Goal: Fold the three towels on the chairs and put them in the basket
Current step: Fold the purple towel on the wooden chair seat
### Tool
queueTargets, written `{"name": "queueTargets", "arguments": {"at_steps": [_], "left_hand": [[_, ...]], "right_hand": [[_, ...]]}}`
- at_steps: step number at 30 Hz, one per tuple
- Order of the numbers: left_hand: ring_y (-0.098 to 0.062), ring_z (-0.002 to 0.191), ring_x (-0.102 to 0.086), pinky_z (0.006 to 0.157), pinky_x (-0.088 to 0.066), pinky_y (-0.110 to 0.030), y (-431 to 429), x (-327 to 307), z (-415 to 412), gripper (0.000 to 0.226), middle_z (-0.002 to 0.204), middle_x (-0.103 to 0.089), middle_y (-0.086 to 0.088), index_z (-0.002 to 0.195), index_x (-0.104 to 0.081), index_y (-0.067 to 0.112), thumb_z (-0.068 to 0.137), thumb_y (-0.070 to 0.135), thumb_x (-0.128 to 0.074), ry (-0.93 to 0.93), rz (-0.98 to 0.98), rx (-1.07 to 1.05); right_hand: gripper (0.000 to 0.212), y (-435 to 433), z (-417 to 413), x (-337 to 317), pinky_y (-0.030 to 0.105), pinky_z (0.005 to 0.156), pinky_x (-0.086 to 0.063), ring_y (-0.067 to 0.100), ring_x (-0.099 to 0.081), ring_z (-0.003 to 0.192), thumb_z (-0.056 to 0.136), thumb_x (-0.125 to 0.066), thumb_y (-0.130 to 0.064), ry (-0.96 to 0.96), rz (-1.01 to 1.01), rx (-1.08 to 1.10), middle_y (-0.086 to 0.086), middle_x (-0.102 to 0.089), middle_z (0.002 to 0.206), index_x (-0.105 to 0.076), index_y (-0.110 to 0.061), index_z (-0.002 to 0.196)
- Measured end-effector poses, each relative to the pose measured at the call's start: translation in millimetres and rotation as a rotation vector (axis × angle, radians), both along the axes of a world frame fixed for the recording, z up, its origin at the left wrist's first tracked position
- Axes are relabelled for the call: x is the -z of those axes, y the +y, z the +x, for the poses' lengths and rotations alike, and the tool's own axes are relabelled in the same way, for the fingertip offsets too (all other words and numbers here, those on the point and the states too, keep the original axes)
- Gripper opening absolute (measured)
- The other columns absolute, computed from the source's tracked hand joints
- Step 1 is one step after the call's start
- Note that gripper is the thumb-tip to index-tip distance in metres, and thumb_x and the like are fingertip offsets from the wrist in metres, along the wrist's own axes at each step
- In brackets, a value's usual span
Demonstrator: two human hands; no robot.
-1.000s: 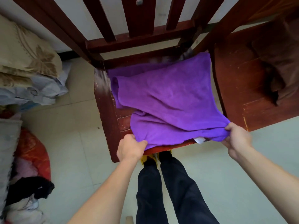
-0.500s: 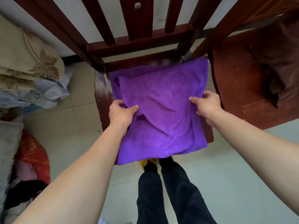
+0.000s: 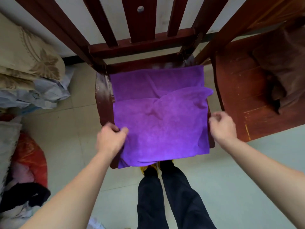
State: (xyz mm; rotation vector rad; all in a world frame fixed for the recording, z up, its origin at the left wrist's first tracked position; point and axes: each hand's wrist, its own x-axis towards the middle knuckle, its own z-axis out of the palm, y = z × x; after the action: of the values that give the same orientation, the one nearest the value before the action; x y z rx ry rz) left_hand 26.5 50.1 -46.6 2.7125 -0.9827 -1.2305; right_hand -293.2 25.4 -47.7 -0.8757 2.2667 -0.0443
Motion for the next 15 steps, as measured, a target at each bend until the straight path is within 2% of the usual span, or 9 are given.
{"name": "queueTargets", "arguments": {"at_steps": [2,3,5,7,10,12,15], "left_hand": [[-0.033,0.098,-0.061,0.084,-0.046,-0.035,-34.3,-1.8,4.0,0.024,0.099,-0.068,-0.014,0.094,-0.062,0.014,0.08,0.034,-0.063,-0.114,-0.246,-0.136],[-0.033,0.101,-0.06,0.086,-0.045,-0.035,-53.9,2.8,7.6,0.025,0.103,-0.068,-0.014,0.099,-0.062,0.013,0.082,0.032,-0.061,-0.125,-0.31,-0.181],[-0.031,0.101,-0.062,0.088,-0.048,-0.035,-88.0,18.0,12.9,0.032,0.105,-0.068,-0.013,0.101,-0.062,0.013,0.079,0.036,-0.065,-0.03,-0.349,-0.262],[-0.032,0.095,-0.066,0.085,-0.054,-0.04,-109.4,33.0,13.3,0.042,0.1,-0.07,-0.014,0.092,-0.062,0.015,0.067,0.046,-0.075,0.08,-0.296,-0.323],[-0.028,0.092,-0.066,0.081,-0.053,-0.036,-107.6,38.4,4.0,0.029,0.099,-0.069,-0.012,0.084,-0.066,0.011,0.07,0.032,-0.081,0.065,-0.142,-0.166],[-0.029,0.088,-0.066,0.079,-0.053,-0.036,-104.2,38.8,4.6,0.027,0.093,-0.07,-0.013,0.065,-0.057,0.011,0.07,0.029,-0.078,0.032,-0.16,-0.169],[-0.03,0.08,-0.068,0.077,-0.057,-0.041,-112.1,40.5,19.4,0.028,0.079,-0.071,-0.013,0.058,-0.056,0.014,0.062,0.04,-0.068,-0.008,-0.251,-0.264]], "right_hand": [[0.036,-39.8,2.5,1.1,0.036,0.094,-0.044,0.033,-0.059,0.114,0.088,-0.057,-0.032,0.012,-0.139,0.037,0.011,-0.066,0.122,-0.061,-0.018,0.121],[0.043,-59.6,6.2,4.1,0.035,0.095,-0.044,0.032,-0.058,0.115,0.087,-0.06,-0.039,-0.017,-0.179,0.041,0.011,-0.064,0.124,-0.06,-0.018,0.124],[0.06,-92.3,17.3,10.5,0.035,0.095,-0.045,0.031,-0.058,0.116,0.082,-0.063,-0.056,-0.083,-0.189,0.019,0.01,-0.062,0.126,-0.058,-0.017,0.128],[0.068,-113.4,25.1,15.7,0.037,0.093,-0.048,0.031,-0.06,0.113,0.076,-0.066,-0.064,-0.089,-0.139,-0.015,0.008,-0.064,0.123,-0.06,-0.018,0.125],[0.049,-118.1,21.9,13.7,0.037,0.089,-0.051,0.03,-0.063,0.108,0.078,-0.075,-0.047,0.016,-0.072,-0.117,0.006,-0.067,0.117,-0.063,-0.023,0.118],[0.029,-114.1,15.6,11.1,0.037,0.089,-0.049,0.031,-0.063,0.107,0.082,-0.074,-0.036,0.119,-0.072,-0.161,0.006,-0.068,0.113,-0.068,-0.026,0.109],[0.015,-120.8,17.2,5.1,0.037,0.088,-0.048,0.031,-0.063,0.106,0.084,-0.068,-0.034,0.158,-0.138,-0.194,0.005,-0.069,0.11,-0.07,-0.028,0.099]]}}
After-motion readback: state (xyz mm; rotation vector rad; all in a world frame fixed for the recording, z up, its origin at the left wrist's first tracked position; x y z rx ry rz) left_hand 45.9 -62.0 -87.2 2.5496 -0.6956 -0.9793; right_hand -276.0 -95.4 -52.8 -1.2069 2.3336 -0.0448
